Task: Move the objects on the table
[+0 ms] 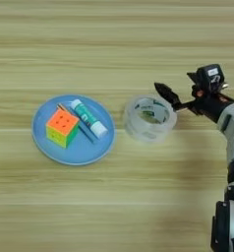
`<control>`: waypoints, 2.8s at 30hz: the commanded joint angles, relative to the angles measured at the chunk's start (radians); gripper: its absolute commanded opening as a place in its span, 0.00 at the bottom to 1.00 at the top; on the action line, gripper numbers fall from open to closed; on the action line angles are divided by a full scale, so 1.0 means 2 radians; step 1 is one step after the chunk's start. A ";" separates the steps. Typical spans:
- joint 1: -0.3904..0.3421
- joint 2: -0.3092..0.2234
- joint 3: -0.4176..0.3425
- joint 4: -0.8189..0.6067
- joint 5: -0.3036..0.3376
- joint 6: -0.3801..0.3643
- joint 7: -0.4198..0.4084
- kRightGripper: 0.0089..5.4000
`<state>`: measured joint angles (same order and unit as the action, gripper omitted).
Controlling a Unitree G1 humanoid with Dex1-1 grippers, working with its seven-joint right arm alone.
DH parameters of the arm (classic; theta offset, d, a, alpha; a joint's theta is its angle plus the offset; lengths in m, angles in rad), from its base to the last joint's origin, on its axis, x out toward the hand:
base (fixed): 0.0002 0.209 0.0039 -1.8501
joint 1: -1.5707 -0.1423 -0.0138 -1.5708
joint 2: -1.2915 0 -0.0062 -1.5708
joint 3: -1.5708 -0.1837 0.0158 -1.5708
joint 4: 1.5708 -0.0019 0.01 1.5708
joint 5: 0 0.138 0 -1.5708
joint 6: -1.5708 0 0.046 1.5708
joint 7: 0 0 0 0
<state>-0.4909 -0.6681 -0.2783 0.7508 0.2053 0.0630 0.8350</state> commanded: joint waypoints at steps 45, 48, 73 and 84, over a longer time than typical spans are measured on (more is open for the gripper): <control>-0.055 -0.027 0.052 0.081 -0.060 -0.015 -0.003 0.31; -0.056 -0.027 0.053 0.080 -0.059 -0.016 -0.002 0.29; -0.076 -0.053 0.042 0.097 -0.054 -0.021 -0.006 0.28; -0.094 -0.073 0.039 0.137 -0.060 -0.036 -0.015 0.28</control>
<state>-0.5889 -0.7359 -0.1863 1.0571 0.0877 0.0281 0.8354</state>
